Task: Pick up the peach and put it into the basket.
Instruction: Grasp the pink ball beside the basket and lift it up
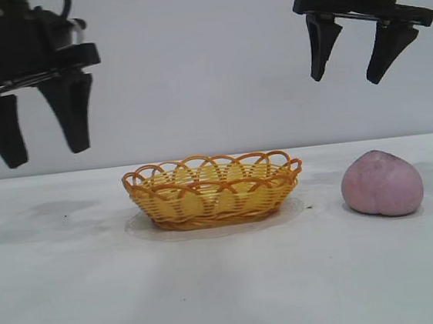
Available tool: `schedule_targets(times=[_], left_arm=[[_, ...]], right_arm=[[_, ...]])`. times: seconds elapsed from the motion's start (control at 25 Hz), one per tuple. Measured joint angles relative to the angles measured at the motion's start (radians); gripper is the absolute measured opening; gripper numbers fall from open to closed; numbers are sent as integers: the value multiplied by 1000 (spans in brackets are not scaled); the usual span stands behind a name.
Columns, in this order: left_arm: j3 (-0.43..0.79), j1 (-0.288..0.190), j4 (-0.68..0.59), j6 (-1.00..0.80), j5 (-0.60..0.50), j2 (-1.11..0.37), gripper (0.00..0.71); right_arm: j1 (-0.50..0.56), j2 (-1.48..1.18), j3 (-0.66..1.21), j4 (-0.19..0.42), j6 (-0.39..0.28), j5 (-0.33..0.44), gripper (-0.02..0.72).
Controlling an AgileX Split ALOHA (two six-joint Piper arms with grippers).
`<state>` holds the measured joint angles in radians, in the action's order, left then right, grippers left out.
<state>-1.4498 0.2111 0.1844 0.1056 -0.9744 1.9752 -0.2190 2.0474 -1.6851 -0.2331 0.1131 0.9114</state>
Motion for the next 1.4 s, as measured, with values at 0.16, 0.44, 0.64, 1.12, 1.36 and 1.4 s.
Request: schedule_targets(times=[0.16, 0.44, 0.64, 1.12, 1.36, 1.4], left_arm=[[0, -90, -20, 0, -31, 0, 546], [0, -185, -124, 0, -118, -2, 546], [0, -186, -174, -19, -166, -56, 546], [310, -186, -175, -50, -182, -525, 546], [567, -186, -175, -78, -159, -914, 546], [597, -186, -175, -78, -149, -988, 546]], right_arm=[[0, 0, 0, 0, 0, 0, 508], [0, 0, 0, 0, 0, 3, 508], [0, 0, 0, 0, 0, 5, 508], [0, 0, 0, 5, 0, 26, 508], [0, 0, 0, 5, 0, 30, 508], [0, 0, 0, 5, 0, 32, 508]])
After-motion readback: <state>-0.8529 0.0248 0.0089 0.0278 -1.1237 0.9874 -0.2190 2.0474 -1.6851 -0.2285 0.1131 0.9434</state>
